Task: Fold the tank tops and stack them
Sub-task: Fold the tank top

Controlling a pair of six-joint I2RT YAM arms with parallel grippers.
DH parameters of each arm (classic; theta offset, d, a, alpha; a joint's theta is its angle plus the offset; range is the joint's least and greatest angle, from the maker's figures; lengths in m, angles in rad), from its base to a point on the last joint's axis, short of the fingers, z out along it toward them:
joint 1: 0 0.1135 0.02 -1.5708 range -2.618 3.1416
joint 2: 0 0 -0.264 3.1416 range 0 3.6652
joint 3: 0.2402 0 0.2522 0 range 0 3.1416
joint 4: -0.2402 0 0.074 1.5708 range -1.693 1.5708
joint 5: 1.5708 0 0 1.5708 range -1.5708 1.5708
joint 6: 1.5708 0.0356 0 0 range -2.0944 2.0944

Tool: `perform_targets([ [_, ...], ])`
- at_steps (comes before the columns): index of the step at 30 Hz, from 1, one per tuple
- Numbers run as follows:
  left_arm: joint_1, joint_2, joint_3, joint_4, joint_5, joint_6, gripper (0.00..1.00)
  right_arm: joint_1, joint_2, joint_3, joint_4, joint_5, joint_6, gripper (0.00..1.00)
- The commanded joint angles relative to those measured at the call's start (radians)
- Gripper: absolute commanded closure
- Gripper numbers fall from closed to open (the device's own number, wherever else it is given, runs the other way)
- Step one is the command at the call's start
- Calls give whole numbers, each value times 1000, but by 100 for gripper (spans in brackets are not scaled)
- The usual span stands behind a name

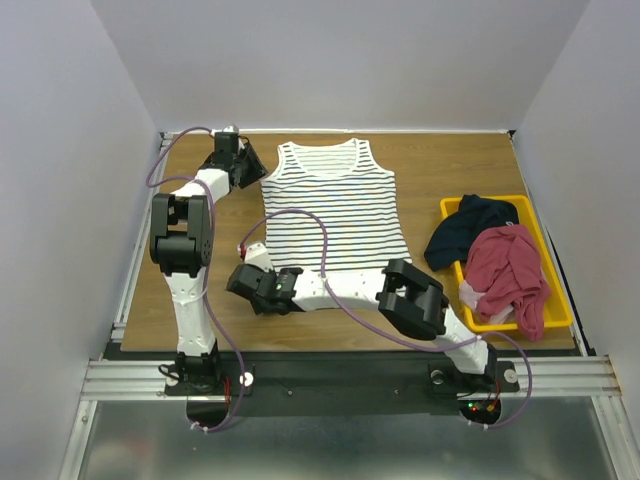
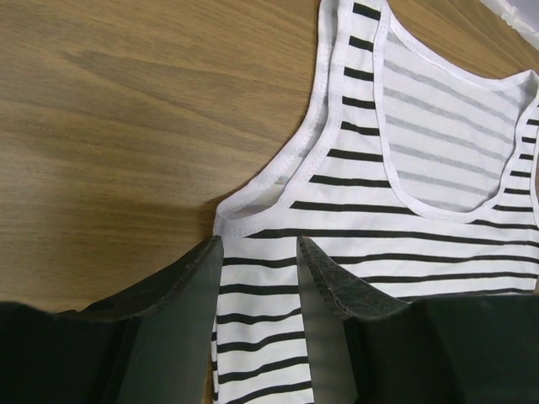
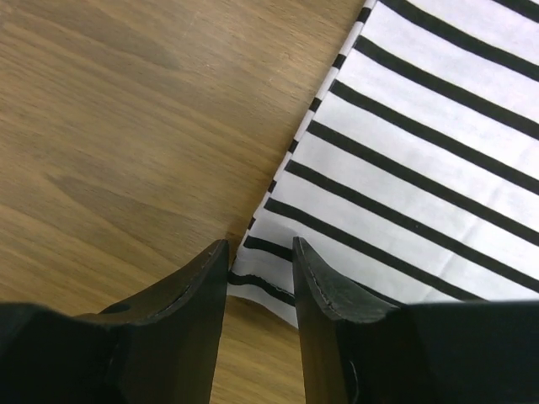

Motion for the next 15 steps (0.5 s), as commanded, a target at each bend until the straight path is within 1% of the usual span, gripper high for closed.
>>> perform_targets([
  [1,1,-38,11,27,11,9,49,12,-5,64,-28,82,26,58],
  [9,1,-36,13,27,8,3,49,38,24,110,-56,105,15,58],
  [15,1,-31,18,24,4,2,50,49,61,138,-74,100,14,63],
])
